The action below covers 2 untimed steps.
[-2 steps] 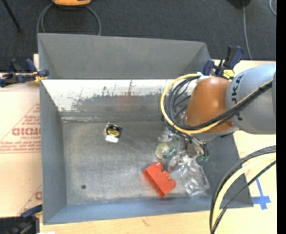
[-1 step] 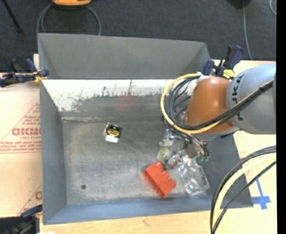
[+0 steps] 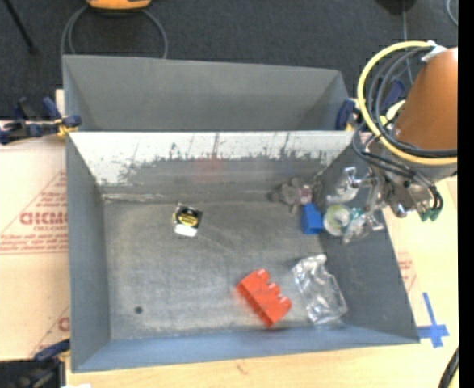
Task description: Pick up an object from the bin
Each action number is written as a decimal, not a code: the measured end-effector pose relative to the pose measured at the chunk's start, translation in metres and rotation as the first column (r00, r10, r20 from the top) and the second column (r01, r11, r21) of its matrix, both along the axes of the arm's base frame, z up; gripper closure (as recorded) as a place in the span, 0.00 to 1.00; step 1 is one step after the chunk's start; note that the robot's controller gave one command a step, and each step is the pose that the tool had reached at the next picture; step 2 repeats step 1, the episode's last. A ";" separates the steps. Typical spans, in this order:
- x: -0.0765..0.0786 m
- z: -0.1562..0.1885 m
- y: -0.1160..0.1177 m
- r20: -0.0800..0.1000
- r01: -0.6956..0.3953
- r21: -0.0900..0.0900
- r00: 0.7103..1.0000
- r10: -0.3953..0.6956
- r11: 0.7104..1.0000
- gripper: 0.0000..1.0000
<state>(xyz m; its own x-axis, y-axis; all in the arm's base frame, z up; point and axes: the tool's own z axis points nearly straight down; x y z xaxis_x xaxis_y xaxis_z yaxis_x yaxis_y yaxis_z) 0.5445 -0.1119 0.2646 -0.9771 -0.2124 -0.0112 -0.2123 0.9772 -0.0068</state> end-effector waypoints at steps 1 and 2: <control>0.011 0.005 -0.027 -0.007 -0.350 0.001 0.937 0.350 0.937 1.00; 0.011 0.005 -0.027 -0.007 -0.350 0.001 0.937 0.350 0.937 1.00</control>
Offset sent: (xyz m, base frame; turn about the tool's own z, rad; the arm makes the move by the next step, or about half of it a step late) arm 0.0099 -0.0255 0.0040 -0.3605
